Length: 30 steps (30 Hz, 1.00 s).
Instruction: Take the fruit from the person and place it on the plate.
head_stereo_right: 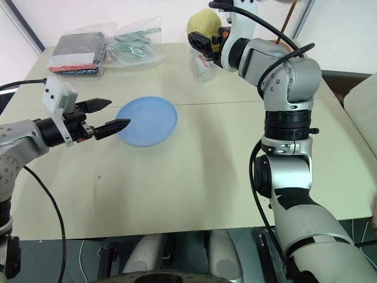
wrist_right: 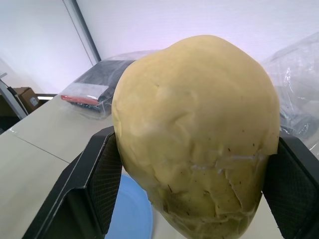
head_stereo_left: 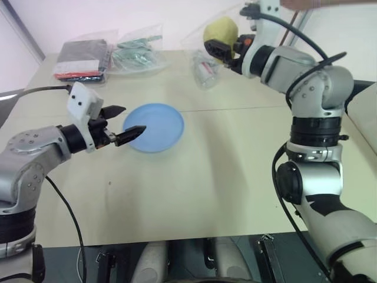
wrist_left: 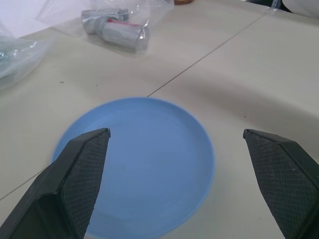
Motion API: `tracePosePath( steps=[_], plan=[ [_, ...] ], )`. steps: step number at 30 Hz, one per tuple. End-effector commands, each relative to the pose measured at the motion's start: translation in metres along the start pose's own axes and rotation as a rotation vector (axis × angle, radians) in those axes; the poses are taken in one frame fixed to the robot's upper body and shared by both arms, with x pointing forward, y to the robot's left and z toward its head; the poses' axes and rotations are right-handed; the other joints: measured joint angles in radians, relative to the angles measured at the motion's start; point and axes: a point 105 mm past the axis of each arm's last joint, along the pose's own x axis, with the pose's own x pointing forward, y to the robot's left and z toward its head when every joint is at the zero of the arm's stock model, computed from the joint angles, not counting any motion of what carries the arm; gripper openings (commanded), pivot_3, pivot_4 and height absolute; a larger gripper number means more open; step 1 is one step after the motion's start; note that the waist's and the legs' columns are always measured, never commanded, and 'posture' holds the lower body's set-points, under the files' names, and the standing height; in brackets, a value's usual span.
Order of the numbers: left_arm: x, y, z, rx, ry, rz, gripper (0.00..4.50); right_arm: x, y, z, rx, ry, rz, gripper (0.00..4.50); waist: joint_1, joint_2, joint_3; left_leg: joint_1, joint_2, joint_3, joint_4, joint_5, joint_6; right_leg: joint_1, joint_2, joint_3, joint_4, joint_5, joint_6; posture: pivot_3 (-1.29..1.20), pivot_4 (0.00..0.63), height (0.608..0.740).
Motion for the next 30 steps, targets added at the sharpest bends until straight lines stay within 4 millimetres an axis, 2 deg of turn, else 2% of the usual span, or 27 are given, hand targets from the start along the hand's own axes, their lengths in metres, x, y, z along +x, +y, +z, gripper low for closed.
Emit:
tracePosePath(
  steps=[1,3,6,8,16,18,21,25,30],
  plan=[
    [-0.002,0.003,0.011,0.033,-0.035,0.018,4.5,-0.005,0.019,0.015,-0.081,-0.057,0.073,3.27,0.0,0.0,0.0,0.0,0.0,0.0,0.0,0.0,0.0,0.0,0.0,0.0,0.0,0.0,0.0,0.0,0.15,0.74],
    [-0.004,0.006,0.011,0.033,-0.036,0.034,4.5,-0.006,0.031,0.004,-0.137,-0.035,0.135,3.27,-0.001,0.0,0.0,0.0,0.0,0.0,0.0,0.0,0.0,0.0,0.0,0.0,0.0,0.0,0.0,0.0,0.15,0.74],
    [-0.01,0.013,0.011,0.032,-0.028,0.071,4.5,-0.004,0.057,-0.02,-0.103,0.016,0.253,3.27,-0.004,0.0,0.0,0.0,0.0,0.0,-0.001,0.0,0.0,0.0,0.0,0.0,0.0,0.0,0.0,0.0,0.15,0.74],
    [-0.018,0.023,0.009,0.029,-0.017,0.123,4.5,0.004,0.077,-0.042,-0.078,0.047,0.305,3.27,-0.008,0.0,0.0,0.0,0.0,0.0,-0.001,0.0,0.0,-0.001,0.001,0.0,0.001,0.0,0.0,0.0,0.15,0.74],
    [-0.038,0.049,-0.007,0.022,0.038,0.269,4.5,0.038,0.112,-0.085,-0.001,0.092,0.375,3.27,-0.007,0.0,0.0,0.0,0.0,0.0,-0.001,0.0,-0.001,-0.002,0.001,0.0,0.002,0.0,0.0,0.0,0.15,0.74],
    [-0.041,0.051,-0.009,0.024,0.047,0.283,4.5,0.046,0.116,-0.098,0.005,0.114,0.38,3.27,-0.004,0.0,0.0,0.0,0.0,0.0,-0.001,0.0,-0.001,-0.002,0.001,0.0,0.002,0.0,0.0,0.0,0.15,0.74],
    [-0.045,0.053,-0.015,0.026,0.068,0.298,4.5,0.055,0.116,-0.128,0.007,0.178,0.369,3.27,-0.004,0.0,0.0,0.0,0.0,0.0,-0.002,0.001,-0.001,-0.002,0.0,0.0,0.002,0.0,0.0,0.0,0.15,0.74],
    [-0.047,0.053,-0.018,0.029,0.073,0.307,4.5,0.059,0.113,-0.156,-0.008,0.233,0.357,3.27,-0.003,0.0,0.0,0.0,-0.001,-0.001,-0.004,0.002,-0.003,-0.003,-0.001,0.0,0.001,0.0,0.0,0.0,0.15,0.74],
    [-0.048,0.052,-0.019,0.027,0.073,0.311,4.5,0.059,0.11,-0.174,-0.019,0.272,0.347,3.27,-0.004,0.0,0.0,0.0,-0.001,-0.001,-0.007,0.003,-0.005,-0.004,-0.001,0.0,0.001,0.0,-0.001,0.0,0.15,0.74]
  ],
)
